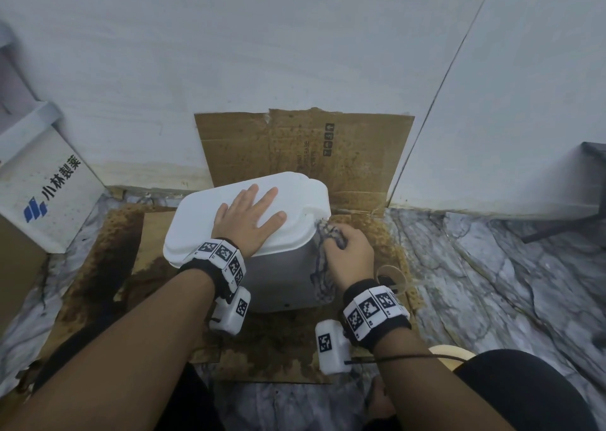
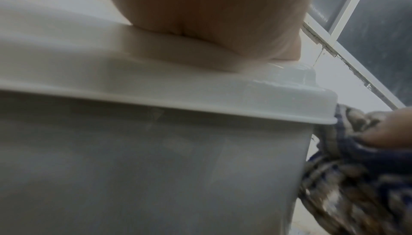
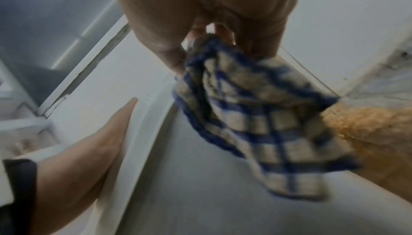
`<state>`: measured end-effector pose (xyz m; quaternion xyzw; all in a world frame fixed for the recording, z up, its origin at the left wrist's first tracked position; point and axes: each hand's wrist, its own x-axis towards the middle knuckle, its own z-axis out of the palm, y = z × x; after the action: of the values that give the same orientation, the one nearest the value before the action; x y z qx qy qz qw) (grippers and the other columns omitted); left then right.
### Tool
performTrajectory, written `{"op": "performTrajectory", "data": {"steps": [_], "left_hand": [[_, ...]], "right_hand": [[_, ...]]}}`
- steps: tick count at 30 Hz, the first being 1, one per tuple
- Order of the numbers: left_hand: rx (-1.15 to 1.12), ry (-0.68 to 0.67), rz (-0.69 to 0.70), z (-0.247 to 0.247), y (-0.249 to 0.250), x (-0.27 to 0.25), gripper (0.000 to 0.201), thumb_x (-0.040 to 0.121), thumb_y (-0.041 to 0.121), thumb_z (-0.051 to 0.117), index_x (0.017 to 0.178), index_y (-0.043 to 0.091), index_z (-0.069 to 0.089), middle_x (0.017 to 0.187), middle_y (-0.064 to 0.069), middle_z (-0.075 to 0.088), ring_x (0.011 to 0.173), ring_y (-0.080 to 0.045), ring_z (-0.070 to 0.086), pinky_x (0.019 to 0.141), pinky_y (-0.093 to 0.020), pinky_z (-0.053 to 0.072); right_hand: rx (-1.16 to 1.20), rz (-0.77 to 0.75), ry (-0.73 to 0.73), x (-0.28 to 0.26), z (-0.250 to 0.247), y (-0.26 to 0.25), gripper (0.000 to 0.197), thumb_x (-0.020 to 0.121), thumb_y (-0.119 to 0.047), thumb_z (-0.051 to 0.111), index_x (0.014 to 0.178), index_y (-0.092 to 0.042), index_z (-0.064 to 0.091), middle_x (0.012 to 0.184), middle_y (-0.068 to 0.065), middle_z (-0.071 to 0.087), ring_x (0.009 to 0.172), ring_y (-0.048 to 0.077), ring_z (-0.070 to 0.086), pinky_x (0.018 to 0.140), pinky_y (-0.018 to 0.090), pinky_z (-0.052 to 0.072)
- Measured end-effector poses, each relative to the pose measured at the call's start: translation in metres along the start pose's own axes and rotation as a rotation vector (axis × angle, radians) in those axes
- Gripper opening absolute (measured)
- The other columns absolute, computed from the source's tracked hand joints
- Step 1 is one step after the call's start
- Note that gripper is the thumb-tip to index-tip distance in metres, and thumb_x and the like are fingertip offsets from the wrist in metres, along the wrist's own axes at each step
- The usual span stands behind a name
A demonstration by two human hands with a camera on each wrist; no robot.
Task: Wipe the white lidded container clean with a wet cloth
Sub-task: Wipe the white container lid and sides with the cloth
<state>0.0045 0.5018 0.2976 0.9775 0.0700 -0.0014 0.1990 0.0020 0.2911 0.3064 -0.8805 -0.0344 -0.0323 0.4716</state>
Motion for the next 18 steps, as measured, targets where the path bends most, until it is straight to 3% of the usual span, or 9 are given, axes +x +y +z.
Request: {"op": "performTrajectory", "data": {"steps": [3, 7, 8, 11, 13, 15, 18], "left_hand": [[-0.007, -0.005, -0.001, 0.001, 0.001, -0.001, 0.061, 0.091, 0.07, 0.017, 0.148, 0.05, 0.007, 0.162, 0.008, 0.0, 0.149, -0.016, 0.002, 0.119, -0.049, 0.003], [0.0, -0.012, 0.002, 0.0, 0.003, -0.001, 0.064, 0.089, 0.072, 0.014, 0.148, 0.05, 0.006, 0.162, 0.008, 0.0, 0.149, -0.016, 0.002, 0.119, -0.049, 0.003], [0.0, -0.012, -0.001, 0.0, 0.003, -0.001, 0.063, 0.09, 0.071, 0.015, 0.149, 0.05, 0.006, 0.162, 0.008, 0.0, 0.149, -0.017, 0.001, 0.119, -0.049, 0.003], [0.006, -0.017, -0.004, -0.002, 0.002, 0.0, 0.061, 0.092, 0.069, 0.017, 0.149, 0.049, 0.006, 0.162, 0.008, -0.001, 0.149, -0.017, 0.001, 0.119, -0.05, 0.003], [0.008, -0.022, 0.004, -0.001, 0.004, -0.001, 0.061, 0.092, 0.068, 0.017, 0.149, 0.049, 0.006, 0.162, 0.007, -0.001, 0.149, -0.017, 0.001, 0.119, -0.05, 0.003], [0.001, -0.022, 0.011, 0.001, 0.007, -0.002, 0.062, 0.091, 0.069, 0.017, 0.149, 0.049, 0.006, 0.162, 0.008, -0.002, 0.149, -0.017, 0.0, 0.119, -0.049, 0.002], [-0.011, -0.023, 0.014, 0.003, 0.01, -0.002, 0.063, 0.09, 0.071, 0.017, 0.148, 0.05, 0.007, 0.162, 0.008, -0.002, 0.149, -0.016, 0.0, 0.119, -0.049, 0.001]], "right_hand": [[0.085, -0.119, 0.036, -0.006, 0.006, -0.001, 0.033, 0.089, -0.013, 0.055, 0.117, -0.031, 0.059, 0.114, -0.007, 0.059, 0.103, 0.008, 0.055, 0.091, 0.024, 0.042], [-0.012, -0.123, -0.005, -0.008, 0.012, -0.001, 0.032, 0.098, -0.022, 0.05, 0.128, -0.027, 0.059, 0.11, -0.007, 0.047, 0.095, 0.003, 0.047, 0.081, 0.005, 0.032], [-0.038, -0.134, -0.004, -0.008, 0.012, 0.0, 0.032, 0.098, -0.023, 0.049, 0.129, -0.027, 0.059, 0.109, -0.006, 0.047, 0.092, 0.004, 0.048, 0.08, 0.006, 0.036], [-0.19, -0.168, -0.024, -0.007, 0.006, -0.003, 0.031, 0.098, -0.027, 0.049, 0.127, -0.028, 0.061, 0.102, -0.003, 0.049, 0.085, 0.013, 0.054, 0.081, 0.028, 0.048], [-0.256, -0.144, -0.021, 0.001, -0.001, -0.008, 0.029, 0.095, -0.027, 0.052, 0.12, -0.027, 0.066, 0.097, -0.002, 0.052, 0.083, 0.015, 0.054, 0.079, 0.028, 0.047], [-0.136, -0.054, 0.024, 0.008, -0.006, -0.013, 0.023, 0.091, -0.026, 0.056, 0.108, -0.028, 0.071, 0.099, -0.001, 0.061, 0.091, 0.017, 0.058, 0.085, 0.029, 0.047], [-0.009, -0.053, 0.111, 0.008, -0.004, -0.016, 0.014, 0.089, -0.023, 0.057, 0.099, -0.031, 0.062, 0.097, -0.001, 0.066, 0.092, 0.018, 0.061, 0.083, 0.035, 0.052]]}}
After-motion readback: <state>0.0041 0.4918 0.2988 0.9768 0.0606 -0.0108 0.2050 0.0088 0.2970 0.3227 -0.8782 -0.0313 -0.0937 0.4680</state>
